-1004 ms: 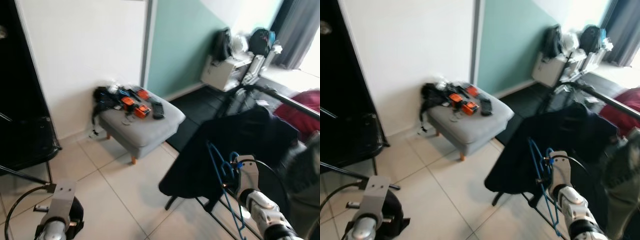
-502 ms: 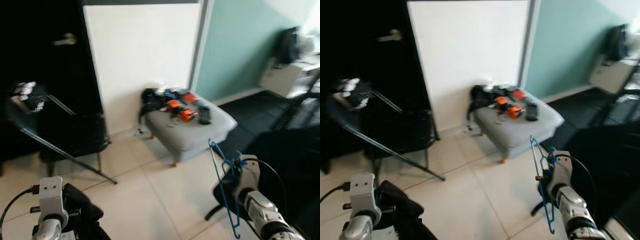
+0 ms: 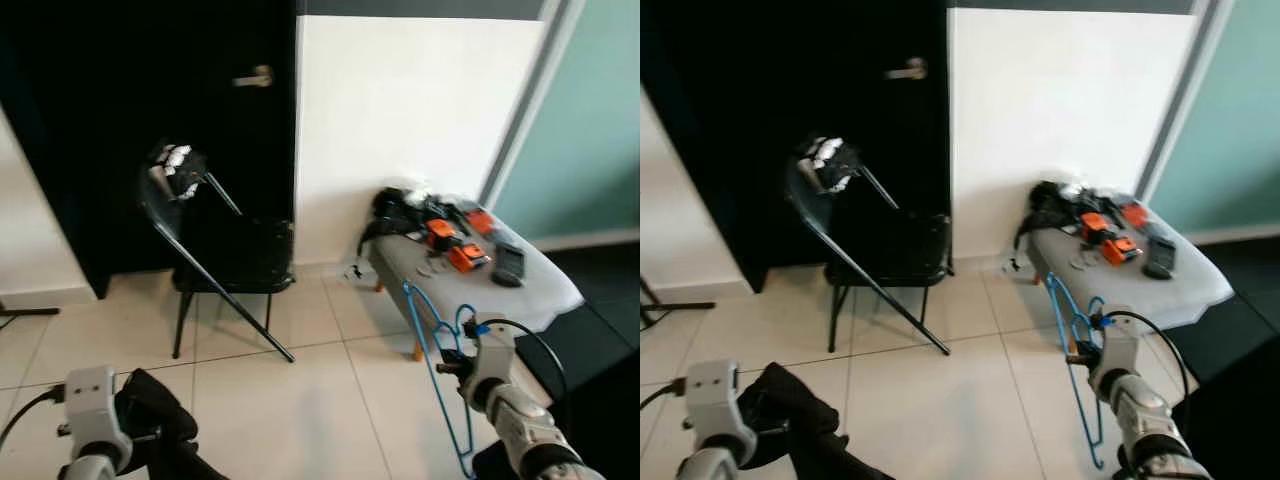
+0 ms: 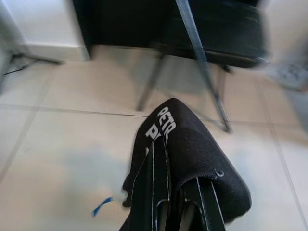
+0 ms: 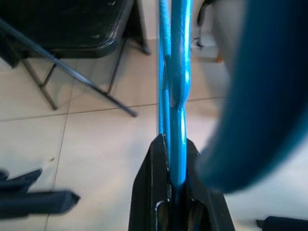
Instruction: Hang hanger
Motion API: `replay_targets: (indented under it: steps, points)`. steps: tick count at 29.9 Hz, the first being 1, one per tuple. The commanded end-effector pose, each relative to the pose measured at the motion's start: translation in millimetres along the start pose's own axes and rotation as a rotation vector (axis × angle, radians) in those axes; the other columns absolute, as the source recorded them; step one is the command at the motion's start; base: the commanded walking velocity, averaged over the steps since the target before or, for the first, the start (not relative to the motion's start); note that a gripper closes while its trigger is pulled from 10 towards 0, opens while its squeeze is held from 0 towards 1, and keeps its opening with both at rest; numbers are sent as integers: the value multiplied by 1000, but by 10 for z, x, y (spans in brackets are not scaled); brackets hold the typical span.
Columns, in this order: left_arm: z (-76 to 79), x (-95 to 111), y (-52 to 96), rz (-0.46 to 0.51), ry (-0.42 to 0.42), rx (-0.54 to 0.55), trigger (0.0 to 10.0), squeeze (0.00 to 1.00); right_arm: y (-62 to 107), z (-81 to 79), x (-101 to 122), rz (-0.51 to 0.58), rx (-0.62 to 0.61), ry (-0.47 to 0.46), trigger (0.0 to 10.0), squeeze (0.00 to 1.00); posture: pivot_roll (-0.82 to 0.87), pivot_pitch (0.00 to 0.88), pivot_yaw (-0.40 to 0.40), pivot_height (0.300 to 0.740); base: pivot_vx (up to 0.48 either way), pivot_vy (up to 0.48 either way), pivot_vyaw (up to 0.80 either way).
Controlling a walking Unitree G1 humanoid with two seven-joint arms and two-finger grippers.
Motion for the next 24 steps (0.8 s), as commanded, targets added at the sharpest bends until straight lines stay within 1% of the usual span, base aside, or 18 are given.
replay_targets:
  steps: [1, 2, 4, 6, 7, 16, 24]
  points:
    - [-51, 57, -9, 34, 33, 21, 10000, 0, 27, 32, -62, -19, -9, -1, 10000, 0, -19, 0, -70, 740, 0, 0, 731]
    - [-70, 65, -8, 40, 42, 29, 10000, 0, 26, 31, -59, -18, -7, -1, 10000, 0, -19, 0, -70, 740, 0, 0, 731]
    - [6, 56, -17, 34, -1, -24, 10000, 0, 12, 4, -47, -16, 2, -2, 10000, 0, -15, 0, -73, 740, 0, 0, 731]
    - [6, 56, -17, 34, -1, -24, 10000, 0, 12, 4, -47, -16, 2, -2, 10000, 0, -15, 0, -73, 740, 0, 0, 731]
    - [33, 52, -22, 31, -12, -41, 10000, 0, 5, -9, -40, -15, 7, -3, 10000, 0, -7, 0, -75, 740, 0, 0, 731]
    - [79, 44, -41, 17, -30, -90, 10000, 0, -21, -90, -13, -5, 43, 4, 10000, 0, 0, 0, -70, 740, 0, 0, 731]
    - [91, 32, -32, 18, -21, -99, 10000, 0, -15, -96, -23, -9, 58, 4, 10000, 0, 21, 0, -86, 740, 0, 0, 727]
Point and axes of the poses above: a point about 5 cm out from each wrist's last joint towards the gripper, its own y axis pointing back from the gripper into the wrist, its own x axis along the axis of the wrist's last joint, z = x × y, the point moved 4 cm from there along -y, pointing out of the wrist towards the gripper, and after that the axes turned 8 degrees about y, right-handed, at the moved point
